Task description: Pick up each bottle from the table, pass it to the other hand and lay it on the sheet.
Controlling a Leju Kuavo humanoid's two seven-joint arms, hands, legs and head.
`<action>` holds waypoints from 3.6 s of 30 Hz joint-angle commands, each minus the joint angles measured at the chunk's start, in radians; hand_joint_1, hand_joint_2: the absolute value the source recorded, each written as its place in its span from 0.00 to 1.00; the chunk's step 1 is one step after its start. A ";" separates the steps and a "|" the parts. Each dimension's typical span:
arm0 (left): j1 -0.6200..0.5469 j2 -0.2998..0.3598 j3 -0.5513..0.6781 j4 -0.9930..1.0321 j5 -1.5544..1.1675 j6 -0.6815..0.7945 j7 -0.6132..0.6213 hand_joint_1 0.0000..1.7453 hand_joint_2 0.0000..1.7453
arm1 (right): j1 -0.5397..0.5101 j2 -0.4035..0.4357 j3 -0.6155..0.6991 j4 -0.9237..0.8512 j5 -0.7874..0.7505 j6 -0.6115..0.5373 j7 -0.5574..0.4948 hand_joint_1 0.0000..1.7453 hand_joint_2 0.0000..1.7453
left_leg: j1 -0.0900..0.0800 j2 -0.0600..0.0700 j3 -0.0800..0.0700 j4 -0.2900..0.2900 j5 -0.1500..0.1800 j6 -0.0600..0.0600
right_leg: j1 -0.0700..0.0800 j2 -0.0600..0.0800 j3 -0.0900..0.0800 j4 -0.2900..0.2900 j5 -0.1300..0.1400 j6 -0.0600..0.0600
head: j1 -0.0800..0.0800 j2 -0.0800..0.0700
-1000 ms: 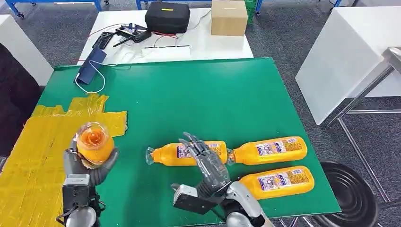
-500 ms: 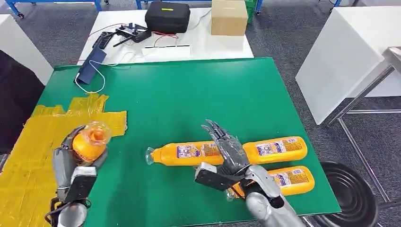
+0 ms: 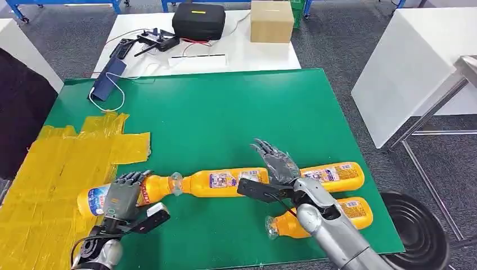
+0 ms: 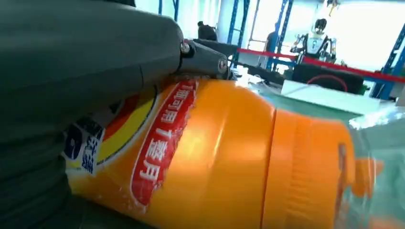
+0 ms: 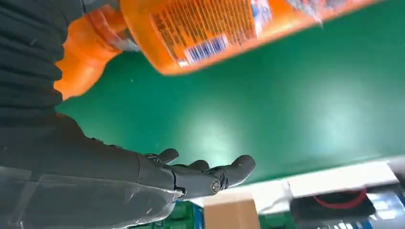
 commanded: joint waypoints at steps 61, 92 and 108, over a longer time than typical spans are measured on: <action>0.105 -0.092 0.082 -0.459 1.122 -0.863 -0.178 0.00 0.00 | -0.009 0.250 -0.107 0.515 0.068 -0.246 -0.002 1.00 1.00 | 0.003 -0.001 0.013 -0.001 0.005 -0.007 | 0.005 -0.001 0.010 0.000 0.002 -0.005 | 0.000 0.000; 0.241 -0.158 0.050 -0.501 1.505 -1.063 -0.012 0.00 1.00 | 0.107 0.304 0.186 -0.096 -0.060 -0.226 -0.114 1.00 1.00 | 0.002 0.002 -0.006 -0.001 0.003 -0.006 | 0.003 0.003 -0.008 0.003 0.001 -0.004 | 0.000 0.000; 0.187 -0.145 0.007 -0.435 1.612 -1.070 0.035 0.00 1.00 | 0.000 0.310 0.307 0.176 -0.009 -0.132 -0.110 1.00 1.00 | 0.002 -0.001 -0.005 -0.002 0.004 -0.007 | 0.003 0.000 -0.008 0.002 0.001 -0.004 | 0.000 0.000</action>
